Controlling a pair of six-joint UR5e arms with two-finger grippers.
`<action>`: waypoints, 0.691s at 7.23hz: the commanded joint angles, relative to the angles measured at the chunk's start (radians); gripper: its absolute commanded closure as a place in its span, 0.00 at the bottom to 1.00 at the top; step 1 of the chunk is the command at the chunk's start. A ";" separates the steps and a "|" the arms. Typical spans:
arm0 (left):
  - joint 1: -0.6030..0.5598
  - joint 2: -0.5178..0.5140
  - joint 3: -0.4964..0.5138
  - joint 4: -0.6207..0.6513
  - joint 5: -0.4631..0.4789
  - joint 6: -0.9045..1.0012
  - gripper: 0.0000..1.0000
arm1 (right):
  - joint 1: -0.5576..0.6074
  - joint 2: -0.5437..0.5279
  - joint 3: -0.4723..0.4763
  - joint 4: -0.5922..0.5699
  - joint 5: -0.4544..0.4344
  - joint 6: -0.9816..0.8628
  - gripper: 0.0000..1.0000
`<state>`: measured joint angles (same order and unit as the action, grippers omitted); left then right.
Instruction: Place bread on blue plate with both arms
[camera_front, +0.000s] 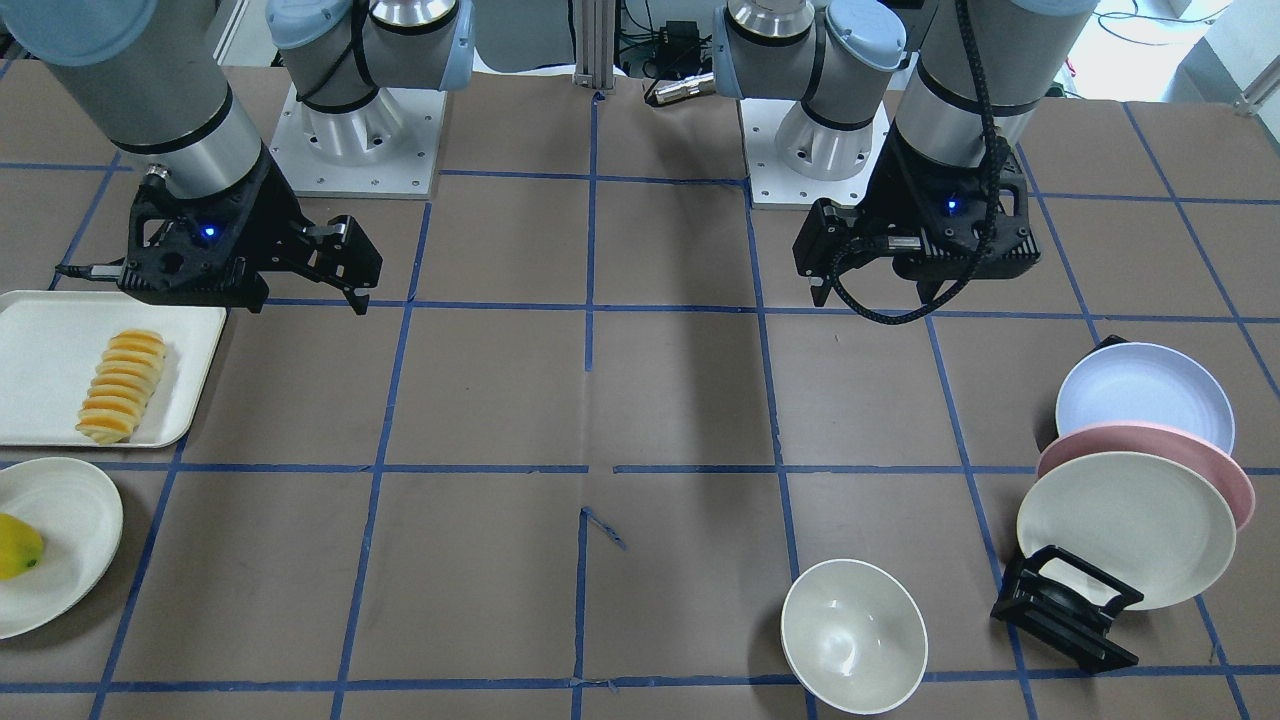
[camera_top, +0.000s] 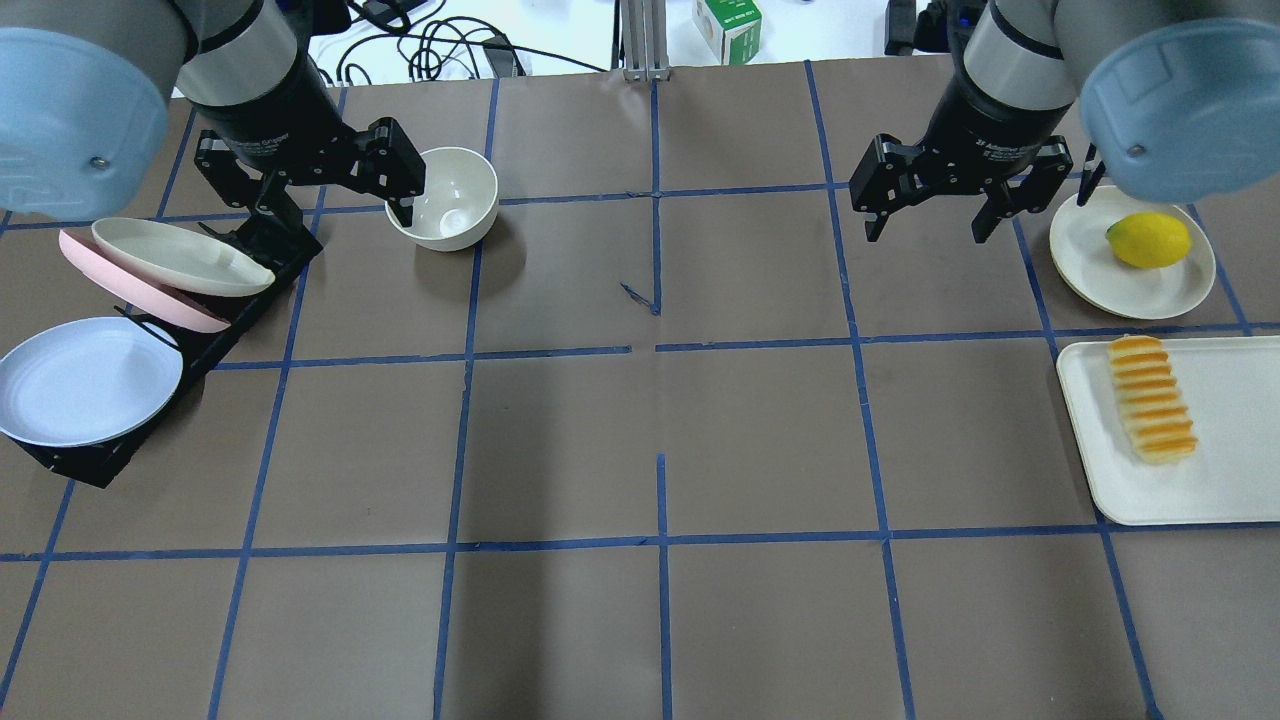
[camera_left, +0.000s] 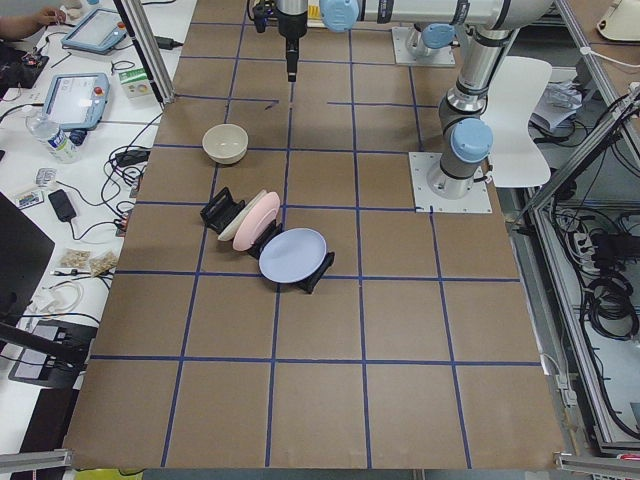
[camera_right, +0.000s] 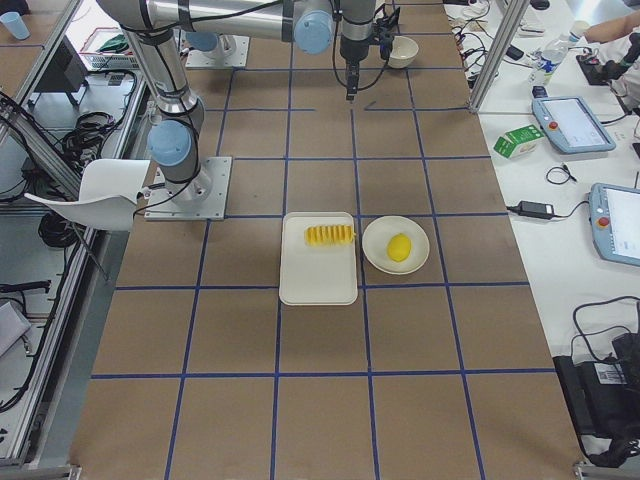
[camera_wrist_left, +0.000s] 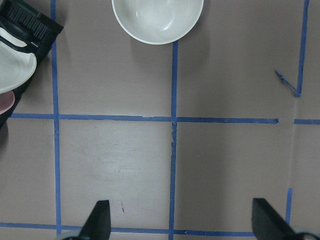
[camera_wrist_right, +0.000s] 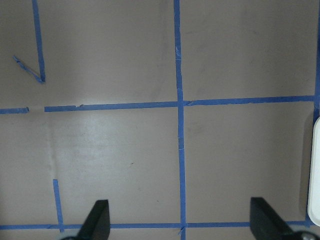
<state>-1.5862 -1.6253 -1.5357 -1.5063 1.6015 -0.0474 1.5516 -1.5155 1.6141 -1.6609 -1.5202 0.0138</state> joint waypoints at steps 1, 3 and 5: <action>0.000 0.004 0.002 0.000 0.000 0.001 0.00 | 0.001 0.000 0.003 -0.003 -0.002 0.002 0.00; 0.000 0.004 0.002 0.000 0.000 0.001 0.00 | 0.001 0.000 0.003 -0.011 0.003 0.002 0.00; 0.000 0.004 0.003 0.000 0.000 0.001 0.00 | -0.001 0.001 0.010 0.006 -0.011 0.000 0.00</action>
<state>-1.5861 -1.6217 -1.5330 -1.5064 1.6015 -0.0461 1.5519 -1.5124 1.6202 -1.6679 -1.5206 0.0150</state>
